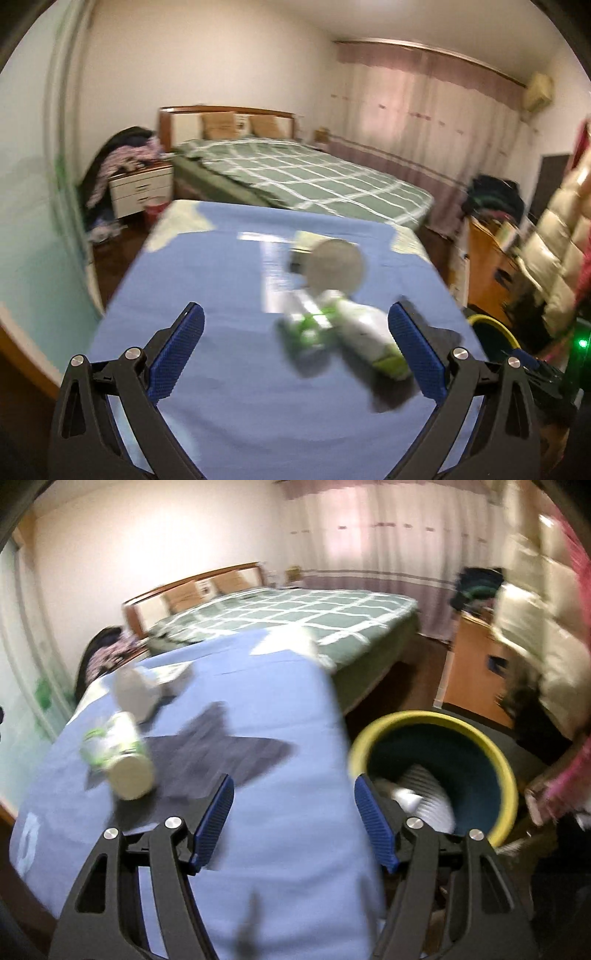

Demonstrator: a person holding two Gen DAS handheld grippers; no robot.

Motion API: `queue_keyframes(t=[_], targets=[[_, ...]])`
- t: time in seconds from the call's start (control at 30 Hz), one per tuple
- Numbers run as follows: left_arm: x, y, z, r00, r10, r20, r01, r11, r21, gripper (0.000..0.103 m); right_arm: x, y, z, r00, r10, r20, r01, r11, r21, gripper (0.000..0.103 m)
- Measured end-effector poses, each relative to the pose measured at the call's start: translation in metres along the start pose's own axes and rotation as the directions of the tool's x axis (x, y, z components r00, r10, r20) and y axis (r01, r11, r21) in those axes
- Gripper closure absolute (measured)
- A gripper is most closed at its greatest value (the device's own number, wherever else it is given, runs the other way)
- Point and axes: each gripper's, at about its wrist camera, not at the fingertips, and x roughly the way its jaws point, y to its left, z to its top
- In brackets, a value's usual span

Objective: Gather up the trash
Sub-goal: 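Return both grippers to the bed and close the right gripper on the green-labelled bottle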

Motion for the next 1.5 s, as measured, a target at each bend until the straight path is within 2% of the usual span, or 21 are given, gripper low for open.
queue_keyframes(t=[0.2, 0.37, 0.57, 0.87, 1.03, 1.13, 1.3, 1.5], targets=[[-0.008, 0.046, -0.005, 1.0, 0.022, 0.011, -0.022, 0.998, -0.056, 0.005, 0.008, 0.062, 0.012, 0.995, 0.1, -0.005, -0.1, 0.99, -0.102, 0.038], [-0.004, 0.051, -0.008, 1.0, 0.007, 0.008, -0.006, 0.998, -0.065, 0.005, 0.019, 0.094, 0.019, 0.983, 0.181, -0.016, -0.182, 0.973, -0.144, 0.034], [0.003, 0.048, -0.011, 1.0, 0.009, -0.002, -0.009, 0.997, -0.076, 0.005, 0.047, 0.118, 0.024, 0.971, 0.228, -0.066, -0.236, 0.955, -0.18, 0.03], [0.013, 0.044, -0.013, 1.0, 0.01, -0.015, -0.011, 0.997, -0.075, 0.005, 0.086, 0.132, 0.02, 0.959, 0.227, -0.168, -0.259, 0.943, -0.208, 0.03], [0.021, 0.042, -0.014, 1.0, 0.001, -0.028, -0.003, 0.997, -0.074, 0.005, 0.095, 0.131, 0.019, 0.951, 0.245, -0.19, -0.281, 0.94, -0.194, 0.03], [0.023, 0.041, -0.015, 1.0, 0.0, -0.031, -0.002, 0.997, -0.076, 0.005, 0.095, 0.13, 0.019, 0.945, 0.262, -0.197, -0.298, 0.936, -0.188, 0.043], [0.024, 0.041, -0.016, 0.999, -0.001, -0.032, -0.002, 0.997, -0.079, 0.005, 0.073, 0.124, 0.024, 0.944, 0.291, -0.155, -0.316, 0.934, -0.166, 0.047], [0.026, 0.037, -0.019, 0.999, -0.013, -0.036, 0.01, 0.997, -0.076, 0.005, 0.023, 0.111, 0.042, 0.947, 0.319, -0.023, -0.319, 0.936, -0.148, 0.05]])
